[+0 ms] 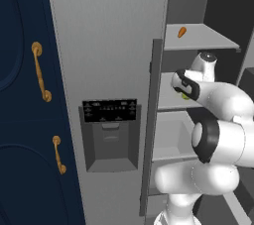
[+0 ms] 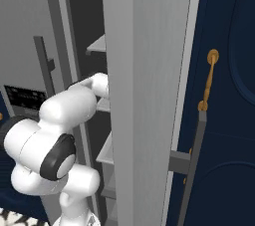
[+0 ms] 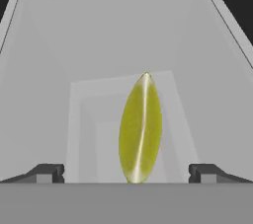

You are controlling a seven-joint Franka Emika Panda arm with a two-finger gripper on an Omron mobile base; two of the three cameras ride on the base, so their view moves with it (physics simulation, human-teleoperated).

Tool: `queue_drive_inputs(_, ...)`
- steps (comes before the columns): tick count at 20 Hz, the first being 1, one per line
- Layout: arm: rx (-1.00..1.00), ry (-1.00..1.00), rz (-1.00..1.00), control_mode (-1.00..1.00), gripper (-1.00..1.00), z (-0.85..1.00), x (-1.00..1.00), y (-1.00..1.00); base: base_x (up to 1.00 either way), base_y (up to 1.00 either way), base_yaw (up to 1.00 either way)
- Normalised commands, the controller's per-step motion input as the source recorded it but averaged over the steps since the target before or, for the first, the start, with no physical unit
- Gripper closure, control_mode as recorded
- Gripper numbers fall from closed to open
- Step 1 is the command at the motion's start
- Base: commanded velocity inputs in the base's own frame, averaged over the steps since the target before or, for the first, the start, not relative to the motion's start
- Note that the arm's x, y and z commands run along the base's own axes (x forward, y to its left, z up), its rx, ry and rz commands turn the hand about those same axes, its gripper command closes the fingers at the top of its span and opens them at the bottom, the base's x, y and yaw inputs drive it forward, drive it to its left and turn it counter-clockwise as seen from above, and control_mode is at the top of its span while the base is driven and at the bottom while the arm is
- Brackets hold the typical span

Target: Grab a lemon wedge from the fridge and one ice cube from the ice bowl, and put them in the glass of lemonade.

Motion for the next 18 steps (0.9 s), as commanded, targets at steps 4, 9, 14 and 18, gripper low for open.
queue_drive_inputs(4, 0.0, 0.0, 0.01, -1.0, -1.0, -0.18, 0.11, 0.0, 0.0, 0.0, 0.0)
queue_drive_inputs(9, 0.0, 0.02, 0.04, -1.0, -1.0, -0.27, 0.33, 0.0, 0.0, 0.0, 0.0)
queue_drive_inputs(14, 0.0, 0.03, 0.0, -1.0, -1.0, 0.0, 0.29, 0.0, 0.0, 0.0, 0.0)
queue_drive_inputs(18, 0.0, 0.04, 0.0, -1.0, -1.0, 0.0, 0.05, -0.03, 0.0, 0.0, 0.0)
